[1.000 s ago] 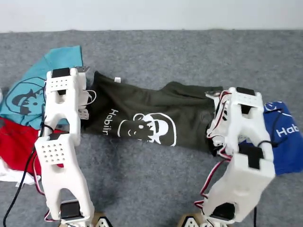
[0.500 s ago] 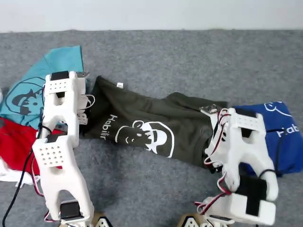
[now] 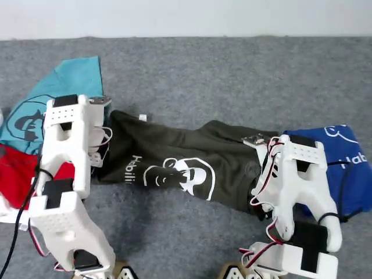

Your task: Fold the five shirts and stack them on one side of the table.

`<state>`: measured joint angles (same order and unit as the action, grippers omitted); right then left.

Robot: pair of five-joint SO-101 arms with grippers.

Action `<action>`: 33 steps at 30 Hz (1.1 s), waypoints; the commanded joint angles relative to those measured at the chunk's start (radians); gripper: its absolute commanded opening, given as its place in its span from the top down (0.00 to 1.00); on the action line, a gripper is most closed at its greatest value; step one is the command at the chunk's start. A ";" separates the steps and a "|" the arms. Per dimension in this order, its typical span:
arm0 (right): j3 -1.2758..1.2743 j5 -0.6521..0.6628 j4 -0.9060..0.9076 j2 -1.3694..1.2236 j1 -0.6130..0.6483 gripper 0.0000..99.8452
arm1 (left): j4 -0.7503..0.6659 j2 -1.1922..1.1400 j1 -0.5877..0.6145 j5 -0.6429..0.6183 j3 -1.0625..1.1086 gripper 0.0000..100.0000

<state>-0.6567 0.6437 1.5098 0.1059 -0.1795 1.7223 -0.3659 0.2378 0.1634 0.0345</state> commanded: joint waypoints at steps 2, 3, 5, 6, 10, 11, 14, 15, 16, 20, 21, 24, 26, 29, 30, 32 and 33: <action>-0.009 0.046 0.071 0.038 -0.016 0.99 | 0.029 0.084 0.011 0.025 0.056 0.99; -0.021 0.058 0.081 0.047 -0.016 0.99 | 0.029 0.087 0.011 0.025 0.065 0.99; -0.051 0.064 0.091 0.090 -0.016 0.99 | 0.029 0.091 0.011 0.025 0.084 0.99; -0.068 0.064 0.094 0.120 -0.016 0.99 | 0.029 0.091 0.014 0.029 0.088 0.99; -0.155 0.064 0.096 0.309 -0.016 0.99 | 0.032 0.092 0.100 0.060 0.090 0.99; -0.186 0.064 0.096 0.357 -0.013 0.99 | 0.032 0.092 0.127 0.061 0.090 0.99; -0.276 0.066 0.079 0.469 -0.010 0.99 | 0.032 0.092 0.178 0.087 0.111 0.99; -0.292 0.069 0.070 0.492 -0.016 0.99 | 0.032 0.092 0.178 0.098 0.134 0.99; -0.301 0.077 0.067 0.507 -0.016 0.99 | 0.032 0.092 0.172 0.110 0.159 0.99; -0.304 0.084 0.067 0.513 -0.015 0.99 | 0.015 0.091 0.138 0.132 0.214 0.99; -0.305 0.084 0.067 0.513 -0.015 0.99 | 0.005 0.091 0.137 0.132 0.216 0.99; -0.302 0.084 0.079 0.524 -0.016 0.99 | -0.012 0.091 0.135 0.130 0.213 0.99; -0.290 0.086 0.096 0.524 -0.016 0.99 | -0.017 0.091 0.140 0.130 0.209 0.99; -0.265 0.086 0.119 0.524 -0.016 0.96 | -0.028 0.091 0.150 0.130 0.162 0.98; -0.256 0.083 0.128 0.524 -0.016 0.94 | -0.028 0.087 0.157 0.129 0.134 0.98; -0.238 0.080 0.148 0.526 -0.016 0.88 | -0.021 0.087 0.172 0.129 0.082 0.98; -0.229 0.078 0.156 0.526 -0.018 0.86 | -0.021 0.091 0.180 0.129 0.061 0.98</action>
<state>-0.9329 0.7173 1.6341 0.6091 -0.1826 1.7024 -0.3307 0.3943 0.2800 0.1680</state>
